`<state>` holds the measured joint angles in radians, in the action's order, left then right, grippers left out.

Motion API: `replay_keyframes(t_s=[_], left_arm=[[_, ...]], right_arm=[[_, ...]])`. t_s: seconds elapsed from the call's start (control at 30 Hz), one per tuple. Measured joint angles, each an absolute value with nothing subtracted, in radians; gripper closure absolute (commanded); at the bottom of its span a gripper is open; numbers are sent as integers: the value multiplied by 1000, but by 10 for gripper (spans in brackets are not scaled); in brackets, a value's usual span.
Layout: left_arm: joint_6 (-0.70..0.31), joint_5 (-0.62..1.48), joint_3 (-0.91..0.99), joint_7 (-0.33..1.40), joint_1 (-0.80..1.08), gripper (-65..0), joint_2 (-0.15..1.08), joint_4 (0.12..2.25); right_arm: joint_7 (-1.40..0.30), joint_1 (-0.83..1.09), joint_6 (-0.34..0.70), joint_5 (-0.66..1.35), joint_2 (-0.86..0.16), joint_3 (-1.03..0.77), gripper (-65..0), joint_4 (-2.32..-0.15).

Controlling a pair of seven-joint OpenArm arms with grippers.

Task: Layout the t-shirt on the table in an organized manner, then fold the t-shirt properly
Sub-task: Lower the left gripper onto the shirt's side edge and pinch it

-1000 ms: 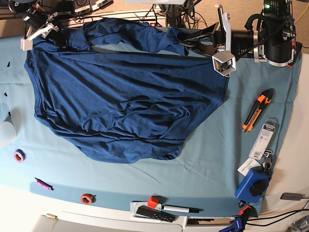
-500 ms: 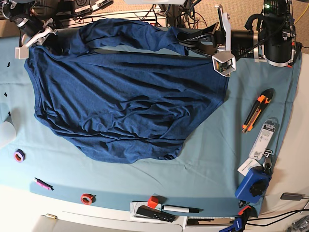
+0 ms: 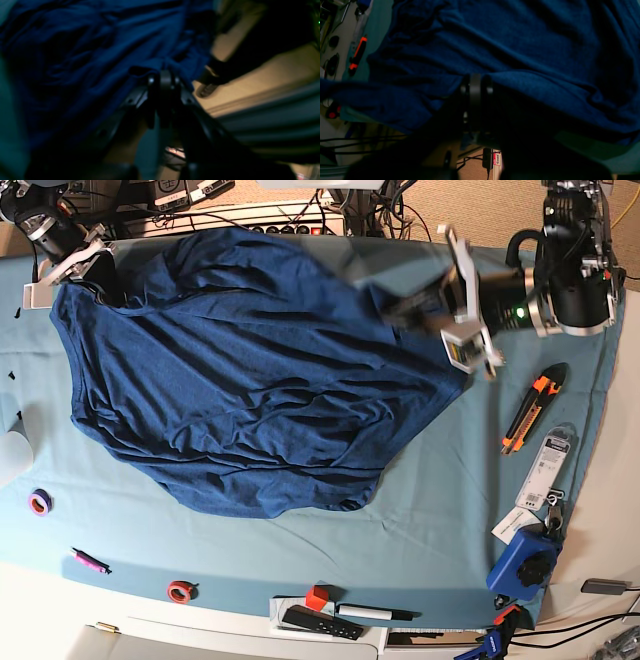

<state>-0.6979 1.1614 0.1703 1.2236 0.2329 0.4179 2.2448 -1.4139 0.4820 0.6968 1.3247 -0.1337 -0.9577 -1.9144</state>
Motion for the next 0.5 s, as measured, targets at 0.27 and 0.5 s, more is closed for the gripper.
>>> replay_keyframes(t_s=[0.27,0.5], left_arm=[[-641,978,171,1090,96,0,362,2244],[-615,842,170,1018,26,0,354,2245]], right_arm=[[-1414,480,697,1324,-135,-958,0,-1914],[-1415,423,697,1189,-134,-958,0,-1913]])
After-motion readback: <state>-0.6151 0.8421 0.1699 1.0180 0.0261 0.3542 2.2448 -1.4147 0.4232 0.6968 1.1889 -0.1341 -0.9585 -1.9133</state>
